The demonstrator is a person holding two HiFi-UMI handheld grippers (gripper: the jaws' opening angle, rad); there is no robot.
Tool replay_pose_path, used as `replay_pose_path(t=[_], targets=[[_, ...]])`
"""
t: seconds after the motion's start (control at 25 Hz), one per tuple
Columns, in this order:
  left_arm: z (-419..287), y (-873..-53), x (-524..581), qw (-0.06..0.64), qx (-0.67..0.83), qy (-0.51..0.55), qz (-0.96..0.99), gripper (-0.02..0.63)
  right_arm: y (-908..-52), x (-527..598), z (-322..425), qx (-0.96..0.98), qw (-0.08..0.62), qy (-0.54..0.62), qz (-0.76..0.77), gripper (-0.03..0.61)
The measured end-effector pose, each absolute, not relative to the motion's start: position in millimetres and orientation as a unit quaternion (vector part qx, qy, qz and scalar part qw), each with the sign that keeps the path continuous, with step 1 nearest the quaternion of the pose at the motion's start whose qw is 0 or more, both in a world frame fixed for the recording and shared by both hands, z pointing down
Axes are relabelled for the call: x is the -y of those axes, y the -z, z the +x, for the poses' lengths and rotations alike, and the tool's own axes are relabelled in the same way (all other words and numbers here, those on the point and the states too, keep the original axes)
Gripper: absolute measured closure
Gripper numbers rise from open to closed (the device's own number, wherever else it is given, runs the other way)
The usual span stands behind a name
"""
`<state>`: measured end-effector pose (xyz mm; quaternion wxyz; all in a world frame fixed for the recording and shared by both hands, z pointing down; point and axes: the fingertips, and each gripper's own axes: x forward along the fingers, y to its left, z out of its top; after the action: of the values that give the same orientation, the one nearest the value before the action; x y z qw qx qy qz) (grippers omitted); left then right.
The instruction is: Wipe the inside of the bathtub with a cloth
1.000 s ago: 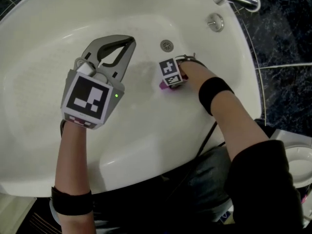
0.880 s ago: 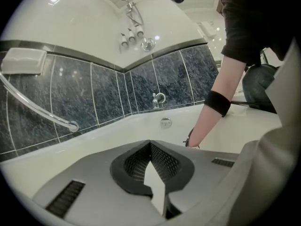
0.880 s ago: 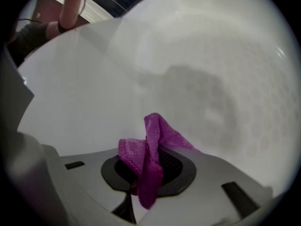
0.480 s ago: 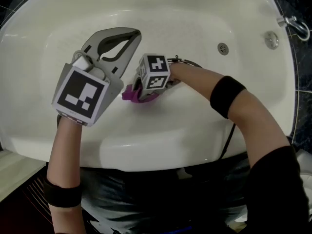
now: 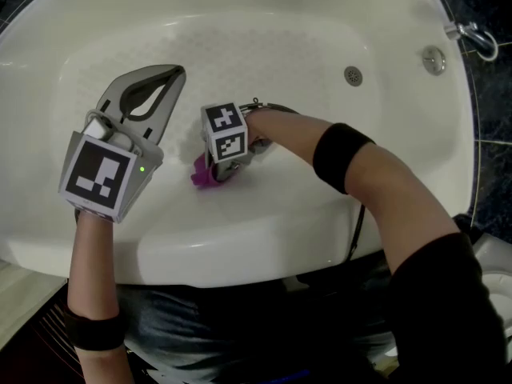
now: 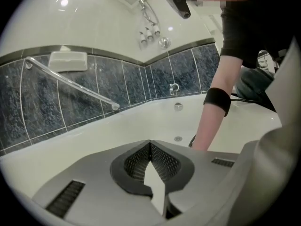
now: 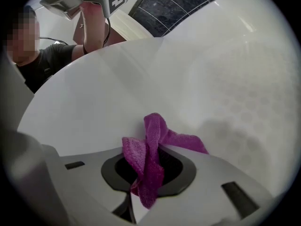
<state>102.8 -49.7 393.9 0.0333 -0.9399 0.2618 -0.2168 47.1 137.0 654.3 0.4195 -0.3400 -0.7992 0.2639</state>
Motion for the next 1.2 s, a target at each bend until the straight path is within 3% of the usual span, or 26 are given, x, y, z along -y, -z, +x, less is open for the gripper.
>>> replay_pose_path(t=[0.8,1.0,1.2], targets=[[320,-410,-19,0.021,-0.100,0.183,-0.978,0.614,-685,-140,433,0.667,0.623,-0.377,-0.154,0.489],[351,-410,-36,0.058,-0.058,0.181,-0.980,0.614,-687,-138,492,0.637,0.664,-0.375,-0.111,0.488],[353,-409,-43,0.046,-0.062,0.182,-0.980,0.614,-687,-137,514,0.621,0.688,-0.361,-0.104,0.489]])
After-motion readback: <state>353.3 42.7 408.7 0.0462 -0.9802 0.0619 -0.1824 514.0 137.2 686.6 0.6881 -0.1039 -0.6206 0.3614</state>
